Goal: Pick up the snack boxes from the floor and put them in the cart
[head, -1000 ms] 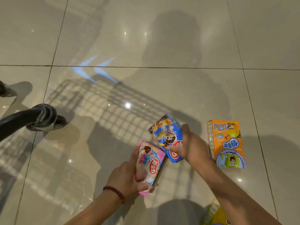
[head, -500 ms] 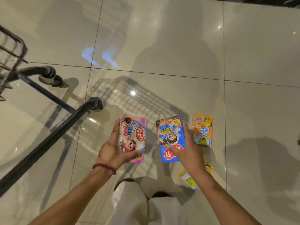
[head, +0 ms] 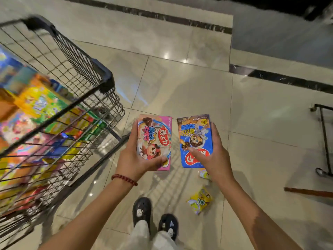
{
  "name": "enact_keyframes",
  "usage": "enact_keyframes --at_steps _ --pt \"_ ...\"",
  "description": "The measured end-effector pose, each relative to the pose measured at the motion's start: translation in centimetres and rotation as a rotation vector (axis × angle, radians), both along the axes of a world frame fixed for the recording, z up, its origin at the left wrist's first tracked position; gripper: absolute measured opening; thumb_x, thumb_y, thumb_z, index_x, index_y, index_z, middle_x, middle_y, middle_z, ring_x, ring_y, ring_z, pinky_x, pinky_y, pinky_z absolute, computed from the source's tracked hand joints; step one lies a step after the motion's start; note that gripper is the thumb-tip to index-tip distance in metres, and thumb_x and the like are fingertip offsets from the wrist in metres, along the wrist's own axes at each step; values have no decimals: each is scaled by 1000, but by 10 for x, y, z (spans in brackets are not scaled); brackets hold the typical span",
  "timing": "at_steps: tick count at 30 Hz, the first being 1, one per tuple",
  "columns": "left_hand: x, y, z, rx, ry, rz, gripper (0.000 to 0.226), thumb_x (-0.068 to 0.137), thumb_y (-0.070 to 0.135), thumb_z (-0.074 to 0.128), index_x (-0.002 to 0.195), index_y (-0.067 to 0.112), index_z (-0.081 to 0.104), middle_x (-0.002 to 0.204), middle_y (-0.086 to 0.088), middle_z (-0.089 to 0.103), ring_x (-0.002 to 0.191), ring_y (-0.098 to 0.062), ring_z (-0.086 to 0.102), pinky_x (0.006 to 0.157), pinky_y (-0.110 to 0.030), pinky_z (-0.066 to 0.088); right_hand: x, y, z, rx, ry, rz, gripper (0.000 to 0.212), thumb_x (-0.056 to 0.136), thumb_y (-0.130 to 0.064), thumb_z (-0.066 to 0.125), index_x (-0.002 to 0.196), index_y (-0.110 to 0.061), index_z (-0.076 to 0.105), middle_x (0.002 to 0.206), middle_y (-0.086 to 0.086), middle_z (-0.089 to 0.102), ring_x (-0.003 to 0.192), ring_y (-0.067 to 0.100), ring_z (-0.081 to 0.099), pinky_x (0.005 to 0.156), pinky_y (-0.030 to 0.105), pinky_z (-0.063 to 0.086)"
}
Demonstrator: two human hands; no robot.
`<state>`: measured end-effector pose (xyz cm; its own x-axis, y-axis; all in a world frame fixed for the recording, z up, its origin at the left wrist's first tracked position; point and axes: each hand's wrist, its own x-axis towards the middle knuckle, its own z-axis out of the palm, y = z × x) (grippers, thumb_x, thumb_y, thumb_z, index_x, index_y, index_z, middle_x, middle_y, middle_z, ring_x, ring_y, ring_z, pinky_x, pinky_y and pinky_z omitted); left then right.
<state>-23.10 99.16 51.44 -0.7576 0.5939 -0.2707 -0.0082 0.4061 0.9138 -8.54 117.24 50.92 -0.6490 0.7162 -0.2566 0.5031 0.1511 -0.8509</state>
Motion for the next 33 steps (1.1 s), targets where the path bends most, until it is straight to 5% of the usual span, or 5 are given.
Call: enact_keyframes --at_steps 11,16,19,23,33 --pt "-21 -44 181 255 162 281 127 47 14 94 143 42 16 128 22 49 103 16 55 86 -12 47 -71 -28 195 51 256 212 88 78 -16 79 141 -44 24 104 -26 60 81 -19 61 64 2 45" --pt "-51 -83 225 246 237 397 127 47 27 94 145 44 15 130 20 48 109 17 51 91 -11 44 -122 -50 249 86 307 313 88 79 -12 77 142 -40 22 101 -33 49 74 -31 51 57 -2 38" --pt "-83 -109 241 207 272 487 130 42 43 91 145 47 13 127 16 53 109 4 56 96 -24 45 -163 -64 263 95 330 387 89 79 -11 77 146 -35 24 103 -33 48 75 -30 51 57 -2 39" --pt "-131 -139 249 234 290 553 127 49 25 94 141 48 8 121 20 49 90 30 46 82 -8 41 -228 -92 269 86 342 487 89 80 -10 77 145 -38 22 107 -29 52 79 -28 53 60 0 41" --pt "-212 -214 203 183 135 692 122 59 16 89 146 44 7 126 16 49 106 4 54 84 -12 46 -353 -181 232 3 238 682 87 79 -18 77 137 -50 20 107 -39 52 89 -22 56 72 7 47"
